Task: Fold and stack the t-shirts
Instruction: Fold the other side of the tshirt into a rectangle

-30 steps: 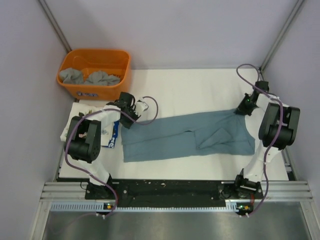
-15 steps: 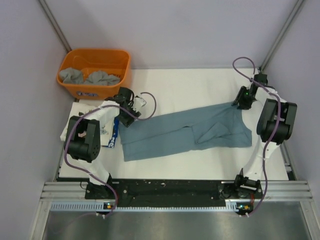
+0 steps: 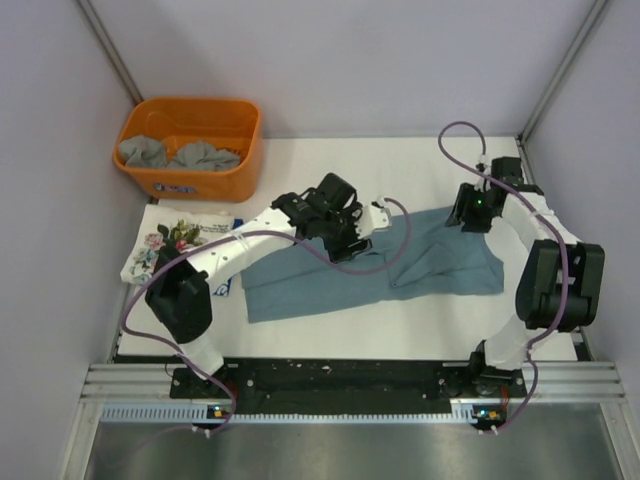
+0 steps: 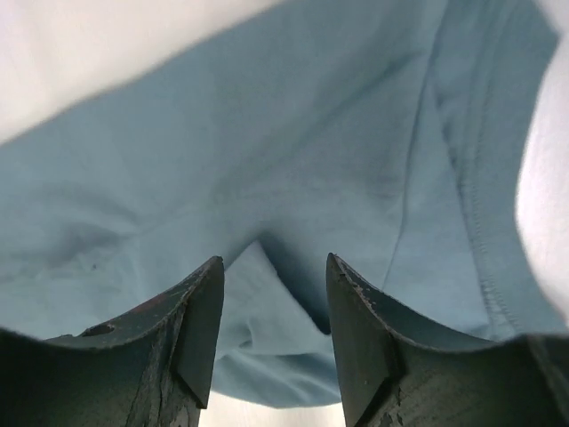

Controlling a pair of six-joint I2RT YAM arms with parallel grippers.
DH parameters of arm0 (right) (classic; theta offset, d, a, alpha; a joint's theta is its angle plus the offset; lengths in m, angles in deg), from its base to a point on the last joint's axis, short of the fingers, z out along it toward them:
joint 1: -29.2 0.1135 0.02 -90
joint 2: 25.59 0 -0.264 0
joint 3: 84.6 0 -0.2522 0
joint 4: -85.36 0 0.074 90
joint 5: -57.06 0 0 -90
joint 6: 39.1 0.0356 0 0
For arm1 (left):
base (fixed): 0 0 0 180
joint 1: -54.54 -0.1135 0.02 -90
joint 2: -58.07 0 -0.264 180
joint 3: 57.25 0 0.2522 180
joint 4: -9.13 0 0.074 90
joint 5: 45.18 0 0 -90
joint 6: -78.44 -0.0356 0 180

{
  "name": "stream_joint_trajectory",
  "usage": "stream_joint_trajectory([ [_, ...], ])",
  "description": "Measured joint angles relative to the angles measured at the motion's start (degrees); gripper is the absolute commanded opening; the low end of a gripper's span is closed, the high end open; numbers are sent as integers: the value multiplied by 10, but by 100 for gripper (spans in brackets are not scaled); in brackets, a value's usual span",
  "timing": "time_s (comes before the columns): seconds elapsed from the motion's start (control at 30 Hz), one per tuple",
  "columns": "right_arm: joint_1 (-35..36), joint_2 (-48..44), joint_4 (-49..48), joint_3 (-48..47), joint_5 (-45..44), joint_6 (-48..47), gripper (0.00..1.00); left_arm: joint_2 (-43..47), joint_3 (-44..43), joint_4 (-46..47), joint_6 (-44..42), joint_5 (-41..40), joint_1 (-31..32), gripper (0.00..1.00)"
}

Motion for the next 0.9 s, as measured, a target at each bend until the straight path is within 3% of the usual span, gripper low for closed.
stream_joint_trajectory([
  [0.23, 16, 55, 21, 21, 45, -22, 45, -72, -27, 84, 79, 110, 70, 64],
  [0.53, 28, 80, 21, 22, 55, -30, 33, -177, -28, 167, 146, 147, 122, 66],
  [0.67, 28, 81, 21, 32, 56, -29, 32, -187, -28, 198, 161, 121, 120, 58],
  [0.73, 28, 82, 22, 38, 57, -29, 25, -189, -28, 210, 162, 110, 119, 49],
  [0.83, 28, 84, 24, 43, 62, -30, 0, -192, -27, 222, 163, 105, 117, 39],
  [0.9, 28, 85, 23, 43, 65, -31, 0, -192, -23, 227, 163, 108, 117, 29],
])
